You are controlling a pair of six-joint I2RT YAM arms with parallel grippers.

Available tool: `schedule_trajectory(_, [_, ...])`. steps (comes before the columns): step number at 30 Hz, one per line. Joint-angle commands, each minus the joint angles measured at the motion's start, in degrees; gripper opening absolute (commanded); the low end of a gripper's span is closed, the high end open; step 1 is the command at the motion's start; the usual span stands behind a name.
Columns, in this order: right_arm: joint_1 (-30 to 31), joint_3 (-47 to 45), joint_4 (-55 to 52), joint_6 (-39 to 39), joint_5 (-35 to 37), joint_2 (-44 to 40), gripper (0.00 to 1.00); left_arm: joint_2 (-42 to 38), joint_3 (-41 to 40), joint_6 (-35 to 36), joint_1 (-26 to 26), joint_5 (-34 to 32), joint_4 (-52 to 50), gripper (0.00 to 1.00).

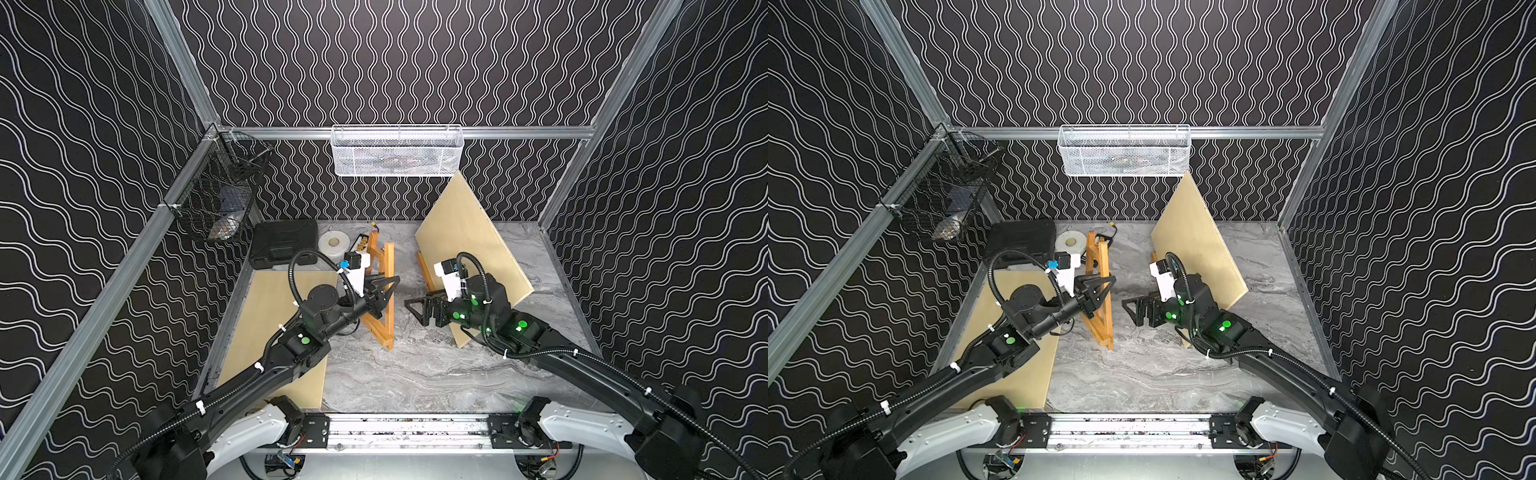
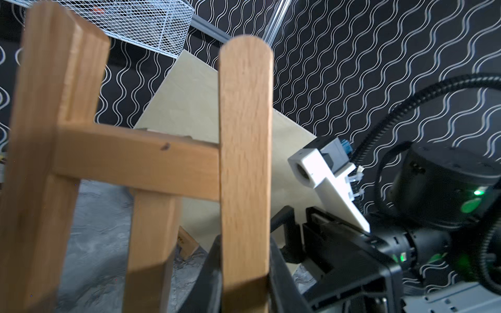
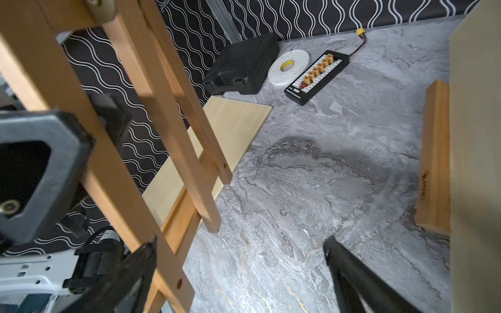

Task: Assemble the easel
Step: Unfold the easel.

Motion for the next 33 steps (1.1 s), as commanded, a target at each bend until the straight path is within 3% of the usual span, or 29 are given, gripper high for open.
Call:
schedule_trajectory(1, [0.2, 0.4, 6.1, -0.6, -3.6, 1.4, 1.00, 1.2, -1.9, -8.1, 0.1, 3.2, 20.5, 0.00])
schedule_trajectory(10, [0.5, 2.2, 7.5, -1.5, -5.7, 6.4, 1.00, 3.8, -0.1, -10.2, 0.1, 6.8, 23.4, 0.00])
schedule_trajectory(17, [0.5, 4.3, 8.7, -3.3, 0.5, 10.1, 1.00, 2.7, 0.9, -9.0, 0.1, 8.9, 21.9, 0.00])
schedule_trajectory(27, [0.4, 9.1, 4.8, -8.1, 21.0, 11.5, 1.00, -5.8, 2.8, 0.2, 0.1, 8.6, -1.1, 0.00])
schedule_trajectory(33, [0.5, 11.5, 4.7, -9.4, 24.8, 12.0, 1.00, -10.2, 6.0, 6.8, 0.1, 9.6, -15.2, 0.00])
